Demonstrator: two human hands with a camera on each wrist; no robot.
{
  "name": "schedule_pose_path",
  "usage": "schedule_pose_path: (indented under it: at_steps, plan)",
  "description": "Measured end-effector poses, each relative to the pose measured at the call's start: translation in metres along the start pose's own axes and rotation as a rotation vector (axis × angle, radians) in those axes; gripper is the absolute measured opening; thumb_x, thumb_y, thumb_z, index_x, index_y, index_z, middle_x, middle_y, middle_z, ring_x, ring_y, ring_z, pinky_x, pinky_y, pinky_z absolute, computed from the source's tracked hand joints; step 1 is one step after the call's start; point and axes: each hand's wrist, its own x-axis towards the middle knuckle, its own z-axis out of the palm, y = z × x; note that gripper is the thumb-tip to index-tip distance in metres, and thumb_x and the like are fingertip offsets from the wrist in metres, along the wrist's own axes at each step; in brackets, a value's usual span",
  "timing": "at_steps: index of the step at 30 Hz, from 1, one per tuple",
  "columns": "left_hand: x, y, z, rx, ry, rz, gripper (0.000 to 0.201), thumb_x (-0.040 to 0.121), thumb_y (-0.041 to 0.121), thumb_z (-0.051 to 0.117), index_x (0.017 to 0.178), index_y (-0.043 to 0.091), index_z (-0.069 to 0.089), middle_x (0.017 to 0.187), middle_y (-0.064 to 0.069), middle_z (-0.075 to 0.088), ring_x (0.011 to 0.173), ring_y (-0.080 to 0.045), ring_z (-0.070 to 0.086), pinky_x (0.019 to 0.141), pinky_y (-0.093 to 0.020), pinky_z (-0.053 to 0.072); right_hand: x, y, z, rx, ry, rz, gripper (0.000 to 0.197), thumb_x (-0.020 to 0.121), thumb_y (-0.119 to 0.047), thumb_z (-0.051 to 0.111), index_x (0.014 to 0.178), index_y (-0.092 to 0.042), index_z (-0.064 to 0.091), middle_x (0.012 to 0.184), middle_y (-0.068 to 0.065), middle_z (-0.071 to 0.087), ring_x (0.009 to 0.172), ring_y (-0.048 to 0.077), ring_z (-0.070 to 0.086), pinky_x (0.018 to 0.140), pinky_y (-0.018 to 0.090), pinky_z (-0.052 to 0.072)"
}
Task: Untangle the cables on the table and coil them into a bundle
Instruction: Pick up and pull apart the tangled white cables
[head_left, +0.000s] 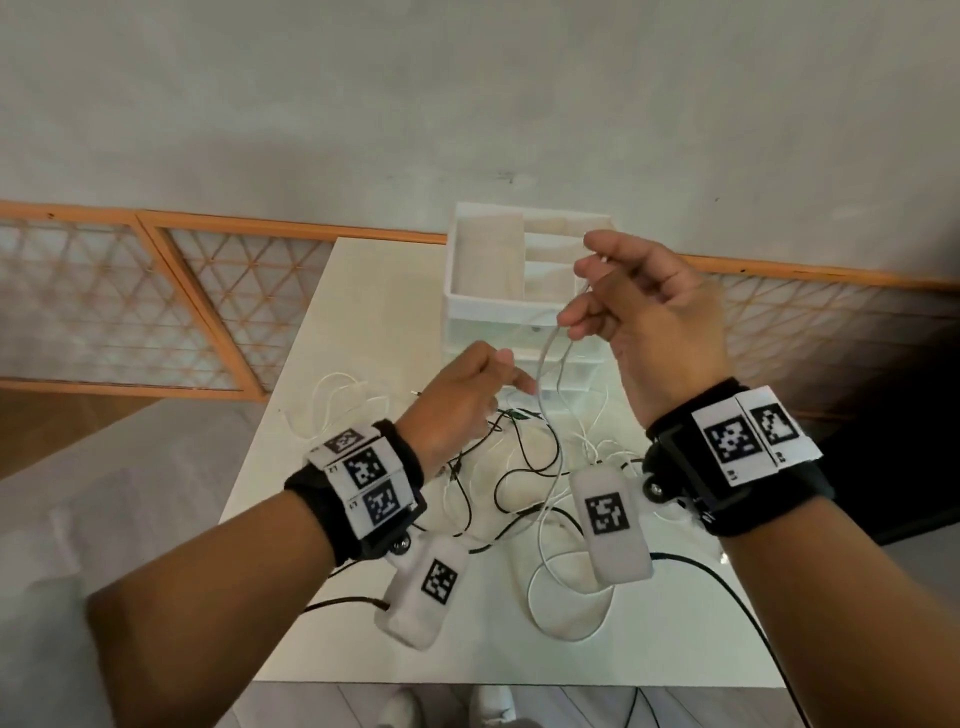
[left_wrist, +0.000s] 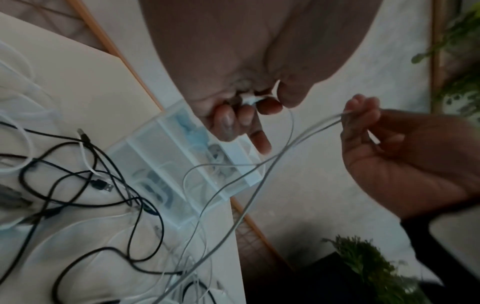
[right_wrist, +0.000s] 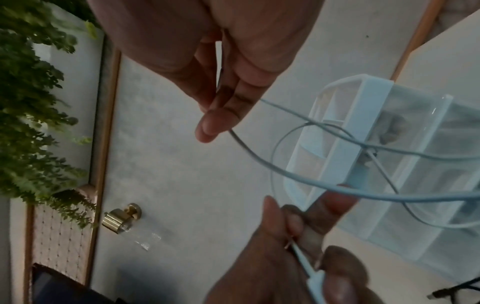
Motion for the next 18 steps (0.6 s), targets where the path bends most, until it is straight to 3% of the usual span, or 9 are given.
schedule_pose_path:
  at_steps: [2, 5, 8, 12, 15, 18]
  plan:
    - [-0.004, -0.002, 0.007, -0.004, -0.083, 0.007, 0.023, 0.105, 0.03, 0.038, 0.085, 0.019, 0.039, 0.097, -0.006, 0.074, 0.056, -0.011, 0.027, 0.051, -0.025, 0.024, 0.0, -0.001, 0.005, 0.049, 0.015, -0.009, 0.02, 0.092, 0.007, 0.057, 0.107, -0.003, 0.067, 0.097, 0.02, 0.063, 0.059, 0.026, 0.067, 0.057, 0.03, 0.053]
    - [-0.003, -0.01, 0.008, 0.024, -0.118, 0.0, 0.026, 0.105, 0.029, 0.036, 0.083, 0.018, 0.041, 0.075, -0.009, 0.067, 0.055, -0.012, 0.028, 0.05, -0.025, 0.023, 0.004, -0.004, 0.008, 0.04, 0.08, -0.055, 0.016, 0.091, 0.005, 0.06, 0.102, -0.005, 0.066, 0.091, 0.018, 0.064, 0.059, 0.025, 0.067, 0.056, 0.03, 0.053]
    - [-0.002, -0.029, -0.009, 0.219, -0.054, -0.04, 0.025, 0.105, 0.023, 0.036, 0.086, 0.011, 0.046, 0.061, -0.003, 0.049, 0.047, -0.007, 0.037, 0.046, -0.021, 0.029, 0.023, -0.014, -0.012, -0.063, 0.25, -0.151, 0.017, 0.085, -0.001, 0.066, 0.098, -0.012, 0.068, 0.082, 0.013, 0.064, 0.054, 0.018, 0.058, 0.051, 0.026, 0.046]
    - [-0.006, -0.068, -0.046, 0.473, 0.002, -0.123, 0.028, 0.104, 0.02, 0.037, 0.078, 0.01, 0.042, 0.064, -0.003, 0.041, 0.054, -0.012, 0.038, 0.052, -0.016, 0.034, 0.061, -0.015, -0.049, -0.179, 0.425, -0.181, 0.031, 0.071, -0.003, 0.063, 0.099, -0.017, 0.067, 0.075, 0.008, 0.057, 0.064, 0.02, 0.054, 0.063, 0.031, 0.049]
    - [-0.01, -0.085, -0.059, 0.504, 0.032, -0.161, 0.032, 0.104, 0.02, 0.037, 0.074, 0.011, 0.042, 0.063, 0.0, 0.041, 0.058, -0.014, 0.037, 0.059, -0.023, 0.035, 0.082, 0.0, -0.064, -0.336, 0.392, -0.103, 0.039, 0.064, -0.015, 0.063, 0.103, -0.021, 0.067, 0.077, -0.001, 0.057, 0.073, 0.022, 0.058, 0.07, 0.041, 0.055]
    - [-0.009, -0.094, -0.065, 0.597, 0.058, -0.21, 0.031, 0.104, 0.022, 0.036, 0.078, 0.009, 0.048, 0.065, 0.0, 0.045, 0.061, -0.015, 0.041, 0.062, -0.027, 0.034, 0.093, -0.004, -0.063, -0.476, 0.357, -0.118, 0.037, 0.07, -0.023, 0.059, 0.107, -0.023, 0.066, 0.083, -0.008, 0.06, 0.074, 0.019, 0.06, 0.076, 0.044, 0.057]
